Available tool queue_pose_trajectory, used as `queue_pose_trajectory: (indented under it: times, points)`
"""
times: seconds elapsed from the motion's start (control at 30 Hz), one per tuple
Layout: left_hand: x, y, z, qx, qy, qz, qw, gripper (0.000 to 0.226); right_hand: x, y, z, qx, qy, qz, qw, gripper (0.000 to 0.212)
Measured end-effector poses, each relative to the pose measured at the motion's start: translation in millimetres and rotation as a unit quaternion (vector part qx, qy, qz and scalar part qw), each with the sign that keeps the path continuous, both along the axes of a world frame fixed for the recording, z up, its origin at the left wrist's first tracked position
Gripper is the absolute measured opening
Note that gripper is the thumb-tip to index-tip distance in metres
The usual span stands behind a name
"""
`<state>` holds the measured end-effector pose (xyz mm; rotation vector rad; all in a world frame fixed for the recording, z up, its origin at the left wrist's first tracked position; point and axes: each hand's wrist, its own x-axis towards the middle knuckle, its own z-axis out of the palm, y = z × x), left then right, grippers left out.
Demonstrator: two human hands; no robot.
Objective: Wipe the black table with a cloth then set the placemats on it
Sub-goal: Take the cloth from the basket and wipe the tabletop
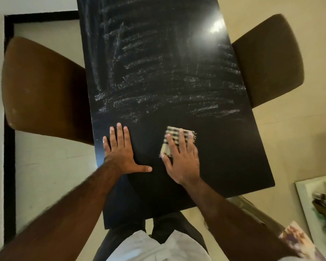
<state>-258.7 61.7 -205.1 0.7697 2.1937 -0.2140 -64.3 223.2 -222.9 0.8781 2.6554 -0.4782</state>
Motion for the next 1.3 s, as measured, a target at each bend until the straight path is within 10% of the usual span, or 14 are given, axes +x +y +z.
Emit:
queue_pose_trajectory:
  times: [0.3,0.63,0.97,1.3]
  points:
    - [74.0,57.2,2.3,0.034,-0.027,-0.117,0.992,0.187,24.8,104.7,-10.3,0.058,-0.006,-0.215,0.975,0.084]
    - [65.7,115.6,0.7,0.004,-0.019,-0.112,0.993,0.197,21.2,99.2,-9.7,0.017,0.031,-0.018,0.999,0.077]
    - [67.7,150.3,-11.4,0.031,0.020,-0.077,0.996,0.188,66.4,195.2,-18.7,0.067,0.013,-0.282,0.957,0.078]
    - [78.0,154.4,-29.1,0.157,0.157,-0.193,0.956,0.124,46.8,150.1,-18.6,0.047,0.047,-0.077,0.995,0.078]
